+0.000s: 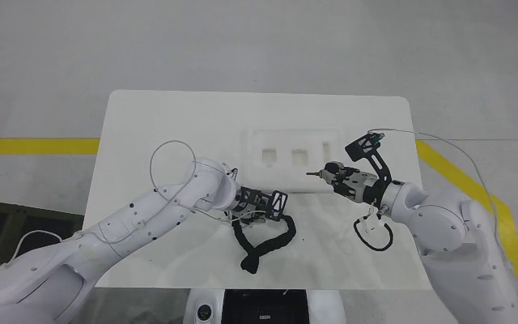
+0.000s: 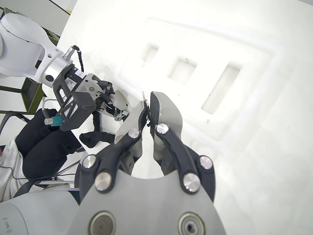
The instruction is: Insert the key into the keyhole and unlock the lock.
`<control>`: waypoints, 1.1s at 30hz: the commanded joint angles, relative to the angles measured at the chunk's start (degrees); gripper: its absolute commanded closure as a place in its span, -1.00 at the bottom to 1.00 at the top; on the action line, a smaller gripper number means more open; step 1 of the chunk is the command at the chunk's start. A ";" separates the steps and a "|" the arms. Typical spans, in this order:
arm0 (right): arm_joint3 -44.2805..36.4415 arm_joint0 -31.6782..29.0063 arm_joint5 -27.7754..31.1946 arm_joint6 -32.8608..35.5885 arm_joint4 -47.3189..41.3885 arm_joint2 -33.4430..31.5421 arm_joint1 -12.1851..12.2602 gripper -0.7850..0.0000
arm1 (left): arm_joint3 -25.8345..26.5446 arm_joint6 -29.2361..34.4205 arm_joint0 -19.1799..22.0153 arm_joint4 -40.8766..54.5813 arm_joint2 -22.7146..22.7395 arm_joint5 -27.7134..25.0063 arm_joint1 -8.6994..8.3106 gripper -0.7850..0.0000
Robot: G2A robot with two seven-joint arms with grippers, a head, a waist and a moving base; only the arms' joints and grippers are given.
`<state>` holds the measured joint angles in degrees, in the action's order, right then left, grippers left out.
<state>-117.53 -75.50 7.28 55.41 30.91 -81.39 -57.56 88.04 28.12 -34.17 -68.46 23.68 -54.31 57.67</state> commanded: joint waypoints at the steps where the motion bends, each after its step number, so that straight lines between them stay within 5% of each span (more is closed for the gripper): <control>1: 0.00 0.00 0.00 0.00 0.00 0.00 0.00 1.00 | -0.31 -0.11 -0.24 0.50 0.28 0.14 0.15 0.18; 33: 0.00 0.00 0.00 0.00 0.00 0.00 0.00 1.00 | -6.99 -19.34 -6.75 -6.05 7.13 -1.92 -0.40 0.25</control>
<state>-117.53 -75.50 7.28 55.41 30.91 -81.39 -57.56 81.07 9.28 -40.69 -74.17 30.57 -56.35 57.31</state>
